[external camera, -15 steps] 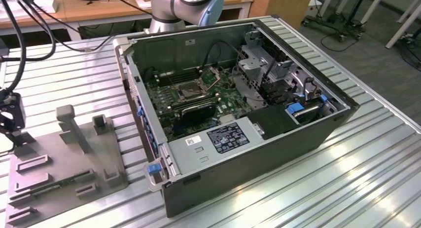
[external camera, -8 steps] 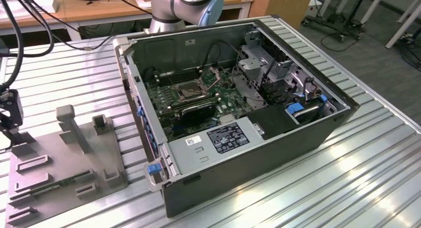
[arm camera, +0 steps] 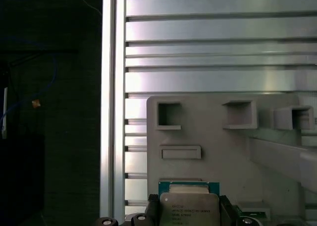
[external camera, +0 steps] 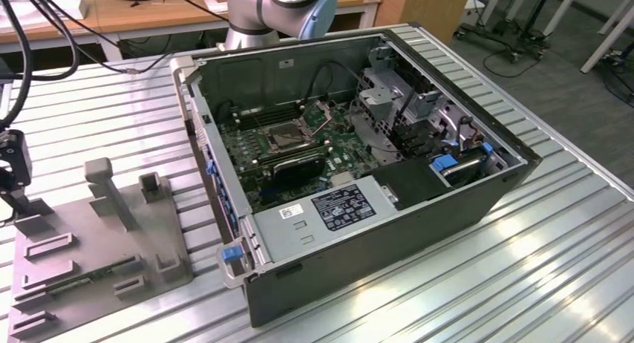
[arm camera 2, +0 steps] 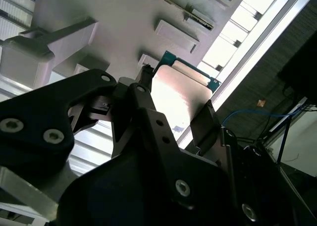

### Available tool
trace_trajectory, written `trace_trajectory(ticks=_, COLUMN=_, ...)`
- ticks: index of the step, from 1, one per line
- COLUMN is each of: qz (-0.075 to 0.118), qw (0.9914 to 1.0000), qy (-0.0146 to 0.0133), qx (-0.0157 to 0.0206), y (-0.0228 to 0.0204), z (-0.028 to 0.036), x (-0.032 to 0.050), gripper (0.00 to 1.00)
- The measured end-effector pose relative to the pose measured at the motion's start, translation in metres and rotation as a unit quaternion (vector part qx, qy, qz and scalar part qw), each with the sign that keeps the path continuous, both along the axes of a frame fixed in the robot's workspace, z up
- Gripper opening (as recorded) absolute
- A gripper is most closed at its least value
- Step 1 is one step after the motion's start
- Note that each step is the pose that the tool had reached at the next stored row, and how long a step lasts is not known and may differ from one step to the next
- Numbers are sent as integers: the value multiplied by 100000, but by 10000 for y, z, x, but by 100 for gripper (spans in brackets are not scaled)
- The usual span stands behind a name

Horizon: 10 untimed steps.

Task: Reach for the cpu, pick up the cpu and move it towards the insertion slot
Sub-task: 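Pick up the cpu and move it towards the insertion slot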

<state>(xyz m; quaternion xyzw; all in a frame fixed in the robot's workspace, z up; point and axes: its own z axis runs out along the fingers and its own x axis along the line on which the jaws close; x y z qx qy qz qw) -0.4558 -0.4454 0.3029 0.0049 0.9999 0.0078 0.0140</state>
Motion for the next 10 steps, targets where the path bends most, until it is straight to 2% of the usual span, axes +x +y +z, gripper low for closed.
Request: trace_trajectory(ticks=10, qz=-1, qw=100000, qy=16, qx=60, y=0, z=5, x=0, gripper=55)
